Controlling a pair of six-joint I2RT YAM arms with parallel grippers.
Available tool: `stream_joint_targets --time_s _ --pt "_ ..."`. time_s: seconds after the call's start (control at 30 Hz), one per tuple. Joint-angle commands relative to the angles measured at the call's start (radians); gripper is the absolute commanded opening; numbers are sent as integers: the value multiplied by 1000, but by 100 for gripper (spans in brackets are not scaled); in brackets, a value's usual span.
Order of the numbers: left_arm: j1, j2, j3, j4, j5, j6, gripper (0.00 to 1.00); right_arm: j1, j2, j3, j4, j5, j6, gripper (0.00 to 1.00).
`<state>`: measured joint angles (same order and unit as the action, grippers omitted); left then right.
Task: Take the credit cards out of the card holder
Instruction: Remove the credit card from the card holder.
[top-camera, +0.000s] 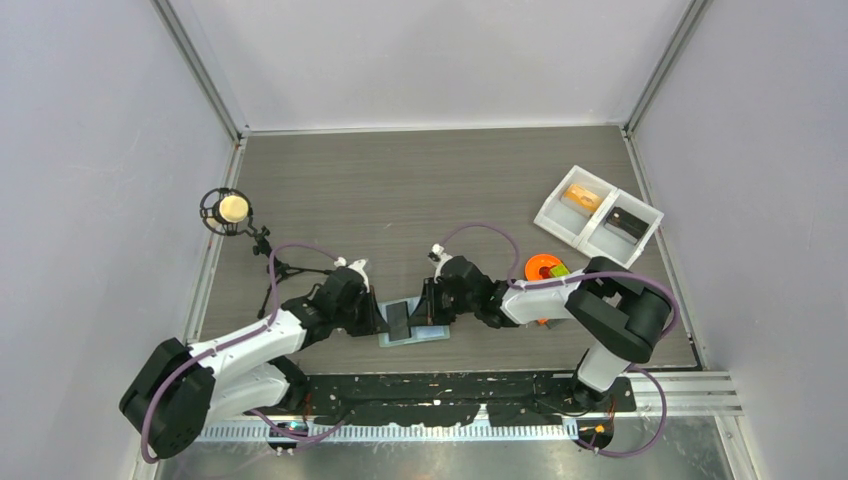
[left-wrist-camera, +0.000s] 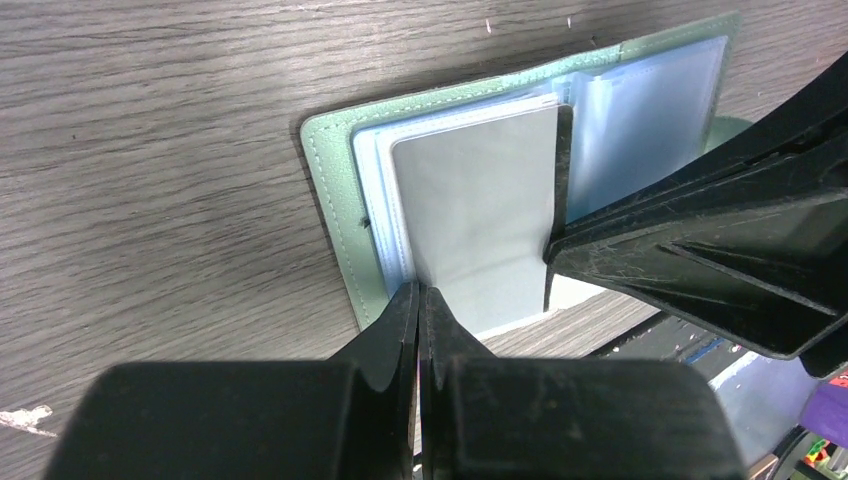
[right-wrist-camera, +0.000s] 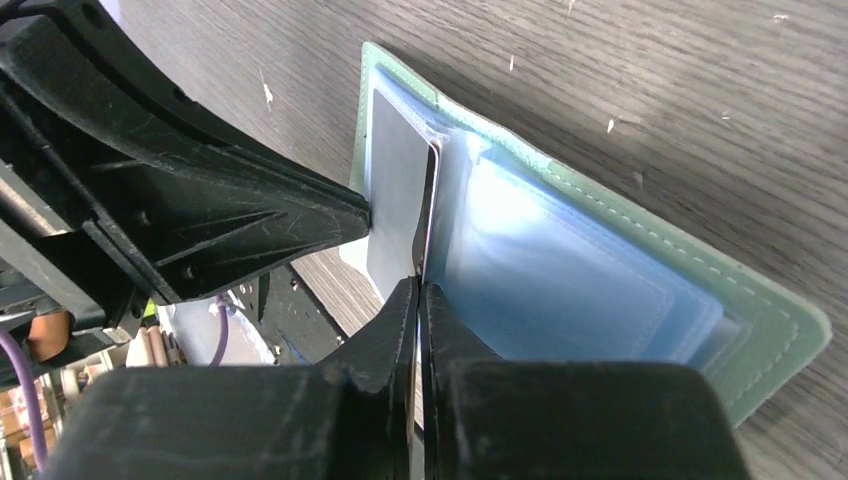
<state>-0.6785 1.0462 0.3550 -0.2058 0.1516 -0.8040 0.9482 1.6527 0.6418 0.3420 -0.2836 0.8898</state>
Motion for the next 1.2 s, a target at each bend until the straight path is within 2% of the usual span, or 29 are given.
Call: stream_joint_targets --time_s 0.0,0.53,0.73,0.87,1.07,1.17 --pt "1 22 10 -42 -44 11 0 -28 -51 -19 70 -67 -5 5" --pt "1 38 28 -54 -43 14 0 -83 -86 -71 119 -130 10 5" --pt "1 4 46 -66 -18 12 1 -138 -178 -78 -27 -106 -39 5" --pt "1 -45 84 -87 0 19 10 -164 -238 -86 -81 -109 -48 5" --pt "1 -118 163 -118 -1 95 36 -180 -333 -80 -126 -106 6 5" --pt "-16 -152 197 -125 -33 181 39 -194 -359 -78 -137 -112 55 5"
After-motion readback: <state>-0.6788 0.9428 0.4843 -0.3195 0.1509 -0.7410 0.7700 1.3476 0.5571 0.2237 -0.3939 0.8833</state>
